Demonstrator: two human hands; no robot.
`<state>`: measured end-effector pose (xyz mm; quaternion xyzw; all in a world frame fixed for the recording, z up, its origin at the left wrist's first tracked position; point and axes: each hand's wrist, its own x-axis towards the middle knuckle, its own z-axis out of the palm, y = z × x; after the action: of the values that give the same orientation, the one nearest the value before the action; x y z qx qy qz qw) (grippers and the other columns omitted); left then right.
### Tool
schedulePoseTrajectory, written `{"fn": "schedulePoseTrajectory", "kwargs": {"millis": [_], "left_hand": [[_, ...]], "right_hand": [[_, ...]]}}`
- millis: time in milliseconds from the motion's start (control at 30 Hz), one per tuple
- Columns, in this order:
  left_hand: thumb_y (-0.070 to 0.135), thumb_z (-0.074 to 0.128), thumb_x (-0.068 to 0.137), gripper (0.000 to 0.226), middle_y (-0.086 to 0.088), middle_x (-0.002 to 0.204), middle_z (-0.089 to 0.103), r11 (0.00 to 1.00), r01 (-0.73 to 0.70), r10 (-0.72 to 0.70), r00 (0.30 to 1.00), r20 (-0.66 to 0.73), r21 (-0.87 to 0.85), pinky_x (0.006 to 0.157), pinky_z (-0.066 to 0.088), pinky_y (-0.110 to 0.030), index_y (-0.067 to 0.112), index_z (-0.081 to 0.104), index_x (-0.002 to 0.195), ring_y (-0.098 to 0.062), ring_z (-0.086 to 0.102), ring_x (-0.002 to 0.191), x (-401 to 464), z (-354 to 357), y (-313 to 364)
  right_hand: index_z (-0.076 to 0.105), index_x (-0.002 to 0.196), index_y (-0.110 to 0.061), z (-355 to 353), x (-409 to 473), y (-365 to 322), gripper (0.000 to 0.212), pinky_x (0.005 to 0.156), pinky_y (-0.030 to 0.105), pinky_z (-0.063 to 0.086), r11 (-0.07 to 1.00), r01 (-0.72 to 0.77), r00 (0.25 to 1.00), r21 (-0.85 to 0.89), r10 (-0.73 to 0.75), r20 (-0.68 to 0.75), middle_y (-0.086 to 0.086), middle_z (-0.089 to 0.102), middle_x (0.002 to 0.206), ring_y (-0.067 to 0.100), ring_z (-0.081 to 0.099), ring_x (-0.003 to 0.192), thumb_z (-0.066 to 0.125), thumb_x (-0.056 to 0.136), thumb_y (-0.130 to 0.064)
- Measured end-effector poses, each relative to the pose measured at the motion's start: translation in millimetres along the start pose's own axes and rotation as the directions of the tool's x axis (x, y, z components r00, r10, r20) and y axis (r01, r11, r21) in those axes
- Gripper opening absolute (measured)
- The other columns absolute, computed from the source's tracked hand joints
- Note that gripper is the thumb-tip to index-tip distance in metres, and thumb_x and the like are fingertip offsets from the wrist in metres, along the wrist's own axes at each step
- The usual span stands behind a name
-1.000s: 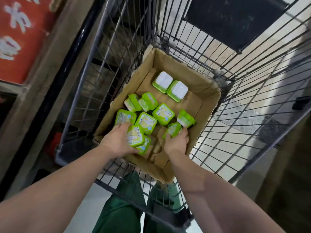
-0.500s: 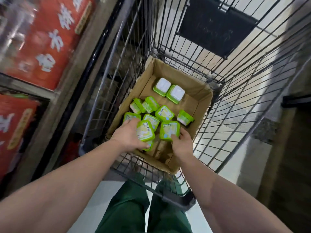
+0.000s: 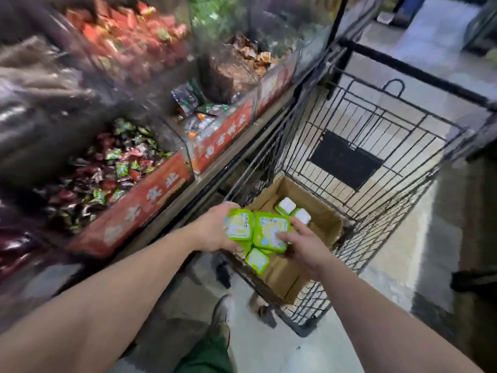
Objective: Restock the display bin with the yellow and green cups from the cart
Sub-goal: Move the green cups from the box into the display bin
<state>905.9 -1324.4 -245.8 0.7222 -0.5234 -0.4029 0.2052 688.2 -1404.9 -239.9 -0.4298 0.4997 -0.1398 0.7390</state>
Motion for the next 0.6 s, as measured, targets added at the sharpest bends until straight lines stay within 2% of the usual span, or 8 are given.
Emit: {"fn": "schedulePoseTrajectory", "kwargs": {"millis": [67, 133, 200, 267, 333, 467, 600], "left_hand": [[0.034, 0.093, 0.046, 0.099, -0.001, 0.114, 0.058, 0.999, 0.021, -0.026, 0.993, -0.114, -0.047, 0.095, 0.046, -0.030, 0.018, 0.043, 0.129, -0.019, 0.058, 0.107, -49.6, -9.7, -4.0], [0.043, 0.091, 0.043, 0.103, -0.001, 0.115, 0.057, 0.995, 0.033, -0.055, 0.968, -0.245, -0.092, 0.093, 0.044, -0.027, 0.016, 0.042, 0.130, -0.019, 0.057, 0.108, -100.7, -16.3, -12.8], [0.037, 0.092, 0.049, 0.101, 0.000, 0.112, 0.055, 0.985, 0.066, -0.121, 0.926, -0.357, -0.161, 0.082, 0.039, -0.018, 0.015, 0.041, 0.133, -0.015, 0.054, 0.102, -153.6, -22.3, -23.8], [0.030, 0.091, 0.057, 0.093, 0.004, 0.109, 0.053, 0.974, 0.120, -0.195, 0.872, -0.448, -0.190, 0.076, 0.034, -0.013, 0.018, 0.039, 0.133, -0.010, 0.051, 0.098, -207.1, -30.0, -34.5], [0.029, 0.091, 0.058, 0.089, 0.007, 0.110, 0.054, 0.962, 0.151, -0.250, 0.819, -0.516, -0.227, 0.078, 0.037, -0.011, 0.021, 0.039, 0.130, -0.006, 0.052, 0.095, -260.9, -37.9, -44.8], [0.032, 0.091, 0.056, 0.099, -0.001, 0.118, 0.057, 0.937, 0.198, -0.343, 0.684, -0.644, -0.289, 0.089, 0.044, -0.024, 0.019, 0.035, 0.137, -0.015, 0.055, 0.106, -362.8, -56.5, -70.5], [0.035, 0.089, 0.060, 0.093, 0.000, 0.119, 0.057, 0.902, 0.251, -0.433, 0.536, -0.725, -0.353, 0.081, 0.038, -0.018, 0.019, 0.038, 0.135, -0.011, 0.054, 0.102, -445.7, -71.4, -101.9]], "right_hand": [[0.060, 0.099, -0.024, 27.4, -23.6, -2.2, 0.025, 0.064, 0.029, 0.050, 0.996, 0.062, 0.997, -0.070, -0.058, 0.057, 0.001, 0.070, 0.090, 0.021, 0.063, 0.077, 0.060, 0.088, -0.001], [0.060, 0.097, -0.024, 57.8, -44.1, 1.5, 0.023, 0.062, 0.029, 0.047, 0.980, 0.133, 0.986, -0.147, -0.116, 0.118, 0.006, 0.067, 0.091, 0.023, 0.060, 0.075, 0.062, 0.087, -0.003], [0.058, 0.100, -0.022, 92.1, -66.3, 7.0, 0.023, 0.054, 0.024, 0.046, 0.963, 0.192, 0.971, -0.190, -0.158, 0.177, 0.004, 0.066, 0.086, 0.017, 0.060, 0.065, 0.063, 0.087, -0.004], [0.056, 0.100, -0.022, 130.0, -88.5, 12.7, 0.022, 0.047, 0.020, 0.045, 0.946, 0.237, 0.954, -0.223, -0.183, 0.239, 0.001, 0.066, 0.084, 0.009, 0.060, 0.056, 0.063, 0.088, -0.005], [0.055, 0.099, -0.023, 169.1, -110.7, 18.5, 0.018, 0.051, 0.022, 0.043, 0.922, 0.277, 0.932, -0.272, -0.188, 0.311, 0.001, 0.066, 0.088, 0.011, 0.059, 0.060, 0.064, 0.088, -0.011], [0.057, 0.097, -0.023, 253.5, -151.3, 29.1, 0.013, 0.061, 0.028, 0.046, 0.917, 0.308, 0.881, -0.251, -0.176, 0.440, 0.005, 0.065, 0.094, 0.020, 0.058, 0.075, 0.064, 0.088, -0.018], [0.058, 0.095, -0.019, 339.7, -190.0, 45.5, 0.009, 0.048, 0.022, 0.050, 0.940, 0.283, 0.807, -0.191, -0.126, 0.577, 0.007, 0.066, 0.094, 0.020, 0.057, 0.073, 0.061, 0.089, -0.013]]}}
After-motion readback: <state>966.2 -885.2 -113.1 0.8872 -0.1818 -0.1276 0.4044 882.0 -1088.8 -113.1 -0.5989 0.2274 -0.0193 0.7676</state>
